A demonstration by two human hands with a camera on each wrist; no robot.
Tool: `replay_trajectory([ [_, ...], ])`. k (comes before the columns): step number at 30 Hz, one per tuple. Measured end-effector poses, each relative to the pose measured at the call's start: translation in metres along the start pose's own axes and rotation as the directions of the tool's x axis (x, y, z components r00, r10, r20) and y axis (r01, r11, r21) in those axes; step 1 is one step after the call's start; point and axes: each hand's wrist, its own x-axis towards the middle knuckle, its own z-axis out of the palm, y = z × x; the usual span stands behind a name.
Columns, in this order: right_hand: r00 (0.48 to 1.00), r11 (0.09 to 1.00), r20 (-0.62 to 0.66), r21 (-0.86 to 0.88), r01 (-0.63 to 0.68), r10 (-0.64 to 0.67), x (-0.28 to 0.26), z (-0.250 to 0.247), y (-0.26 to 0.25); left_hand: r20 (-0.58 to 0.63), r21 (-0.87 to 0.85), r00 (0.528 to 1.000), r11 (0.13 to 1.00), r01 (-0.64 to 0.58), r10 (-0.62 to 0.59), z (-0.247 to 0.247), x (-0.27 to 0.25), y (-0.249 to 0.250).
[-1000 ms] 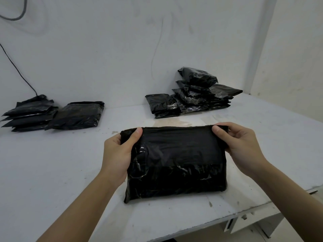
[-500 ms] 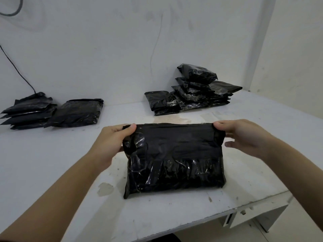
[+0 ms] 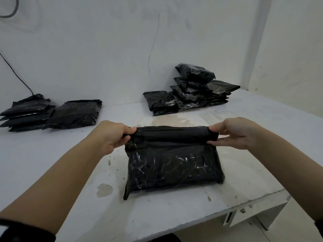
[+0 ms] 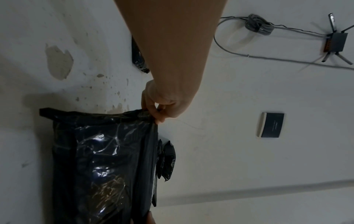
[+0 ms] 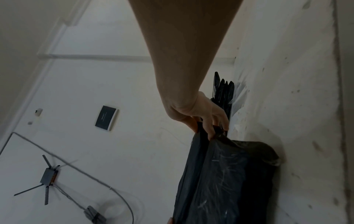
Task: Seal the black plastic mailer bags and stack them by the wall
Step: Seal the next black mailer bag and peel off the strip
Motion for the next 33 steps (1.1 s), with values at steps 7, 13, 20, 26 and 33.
replay_trajectory([
  [7, 0.999, 1.000, -0.032, -0.014, 0.019, -0.020, 0.003, -0.004, 0.001, 0.055, -0.031, 0.998, 0.999, 0.040, -0.038, 0.011, 0.005, -0.007],
  [13, 0.995, 0.998, -0.096, -0.067, 0.016, -0.022, 0.007, -0.022, -0.002, 0.132, -0.033, 0.988, 0.996, 0.086, -0.081, 0.032, 0.005, -0.007],
  [20, 0.983, 0.997, -0.170, -0.049, 0.059, -0.066, 0.019, -0.043, -0.003, 0.195, -0.104, 0.976, 0.987, 0.120, -0.097, 0.066, 0.003, -0.006],
  [26, 0.974, 0.993, -0.221, -0.118, 0.032, -0.058, 0.033, -0.054, 0.007, 0.168, -0.075, 0.979, 0.989, 0.129, -0.115, 0.085, 0.009, -0.014],
  [33, 0.969, 0.989, -0.200, -0.062, 0.138, -0.147, 0.042, -0.059, 0.021, 0.182, -0.009, 0.983, 1.000, 0.016, -0.014, 0.093, 0.017, -0.026],
])
